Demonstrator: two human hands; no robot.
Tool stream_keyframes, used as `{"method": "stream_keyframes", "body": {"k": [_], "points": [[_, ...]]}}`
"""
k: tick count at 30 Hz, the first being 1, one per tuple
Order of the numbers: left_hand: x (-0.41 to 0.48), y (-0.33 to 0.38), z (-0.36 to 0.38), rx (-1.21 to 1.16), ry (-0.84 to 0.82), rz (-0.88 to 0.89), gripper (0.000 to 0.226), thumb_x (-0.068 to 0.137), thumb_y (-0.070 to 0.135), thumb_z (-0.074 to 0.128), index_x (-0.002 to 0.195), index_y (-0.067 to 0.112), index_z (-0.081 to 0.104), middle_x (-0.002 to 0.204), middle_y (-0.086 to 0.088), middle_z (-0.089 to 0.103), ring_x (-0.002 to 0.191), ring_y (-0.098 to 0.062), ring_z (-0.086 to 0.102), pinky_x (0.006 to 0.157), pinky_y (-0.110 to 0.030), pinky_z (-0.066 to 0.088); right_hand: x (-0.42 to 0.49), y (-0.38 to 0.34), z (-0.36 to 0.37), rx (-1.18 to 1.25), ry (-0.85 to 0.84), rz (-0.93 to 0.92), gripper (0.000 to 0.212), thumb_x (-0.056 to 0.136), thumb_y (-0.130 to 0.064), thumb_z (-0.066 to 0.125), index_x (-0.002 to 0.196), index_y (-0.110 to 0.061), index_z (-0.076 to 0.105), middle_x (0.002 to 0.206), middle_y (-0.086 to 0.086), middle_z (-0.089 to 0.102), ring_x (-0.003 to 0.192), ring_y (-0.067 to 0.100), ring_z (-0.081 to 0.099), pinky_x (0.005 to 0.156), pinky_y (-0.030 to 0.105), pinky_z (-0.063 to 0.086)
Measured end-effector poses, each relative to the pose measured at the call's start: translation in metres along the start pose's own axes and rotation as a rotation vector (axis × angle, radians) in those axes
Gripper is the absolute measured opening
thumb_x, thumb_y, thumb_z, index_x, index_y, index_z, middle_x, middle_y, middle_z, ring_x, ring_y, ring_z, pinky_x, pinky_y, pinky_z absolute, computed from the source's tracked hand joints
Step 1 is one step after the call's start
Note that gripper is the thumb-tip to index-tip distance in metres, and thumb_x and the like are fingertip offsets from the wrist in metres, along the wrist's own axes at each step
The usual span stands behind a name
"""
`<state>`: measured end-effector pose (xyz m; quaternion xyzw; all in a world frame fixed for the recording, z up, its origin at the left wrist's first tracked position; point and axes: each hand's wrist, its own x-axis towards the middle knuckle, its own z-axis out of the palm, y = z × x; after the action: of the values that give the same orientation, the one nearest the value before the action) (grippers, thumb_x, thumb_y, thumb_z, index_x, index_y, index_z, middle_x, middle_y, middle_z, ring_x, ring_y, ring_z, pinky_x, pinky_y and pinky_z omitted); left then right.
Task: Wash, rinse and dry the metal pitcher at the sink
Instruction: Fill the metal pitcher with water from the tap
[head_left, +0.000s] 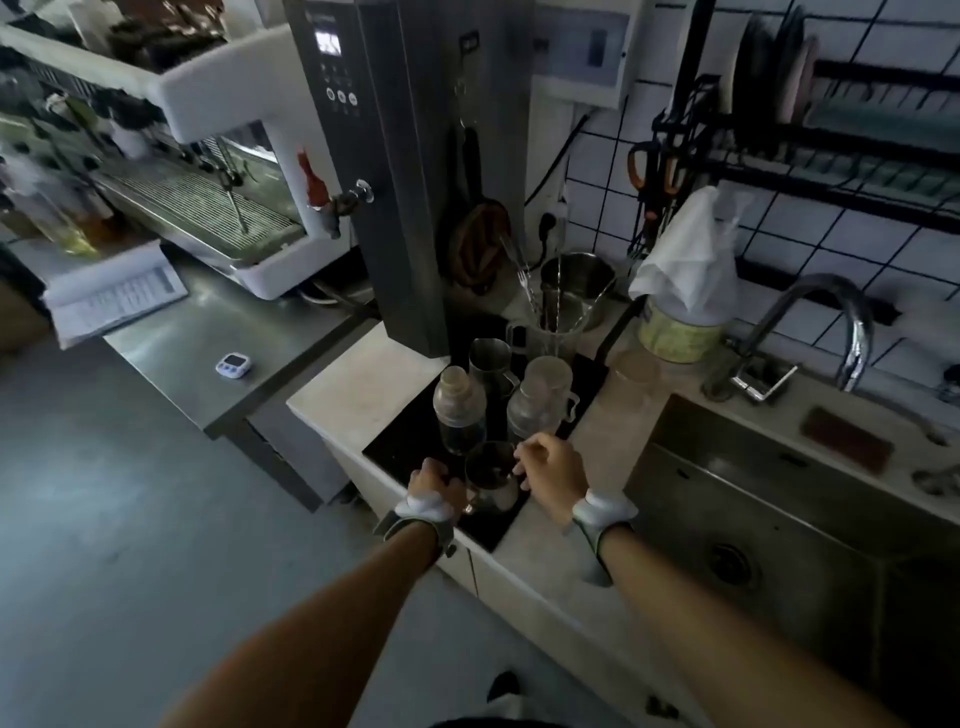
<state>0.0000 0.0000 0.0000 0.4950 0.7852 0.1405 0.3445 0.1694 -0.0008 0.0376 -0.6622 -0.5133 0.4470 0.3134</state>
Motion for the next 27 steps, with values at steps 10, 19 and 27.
{"method": "stream_keyframes", "body": {"k": [10,19,27], "points": [[0.011,-0.007,0.032,-0.137,-0.351,-0.108,0.024,0.089,0.031,0.053,0.105,0.016,0.063,0.109,-0.018,0.067,0.096,-0.036,0.066,0.080,-0.052,0.058,0.021,0.029,0.002,-0.020,0.015,0.100,0.019,0.092,-0.025,0.053,0.079,-0.013,0.062,0.067,0.002,0.069,0.056,0.019,0.059,0.065,0.040,0.055],[0.011,-0.002,0.036,-0.468,-0.457,-0.284,0.030,0.102,0.011,0.031,0.077,0.010,0.047,0.053,-0.008,0.059,0.055,-0.023,0.051,0.055,-0.030,0.039,0.025,0.048,-0.007,-0.037,0.024,0.155,0.022,0.092,-0.025,0.052,0.079,-0.011,0.063,0.063,0.000,0.067,0.061,0.021,0.063,0.070,0.043,0.057],[0.004,-0.005,0.055,-0.451,-0.273,-0.115,0.043,0.100,0.005,0.038,0.058,0.008,0.044,0.057,-0.006,0.037,0.049,-0.017,0.034,0.048,-0.025,0.036,0.021,0.059,-0.011,-0.036,0.056,0.168,0.027,0.094,-0.024,0.052,0.074,-0.011,0.062,0.060,-0.001,0.065,0.058,0.022,0.062,0.068,0.045,0.058]]}}
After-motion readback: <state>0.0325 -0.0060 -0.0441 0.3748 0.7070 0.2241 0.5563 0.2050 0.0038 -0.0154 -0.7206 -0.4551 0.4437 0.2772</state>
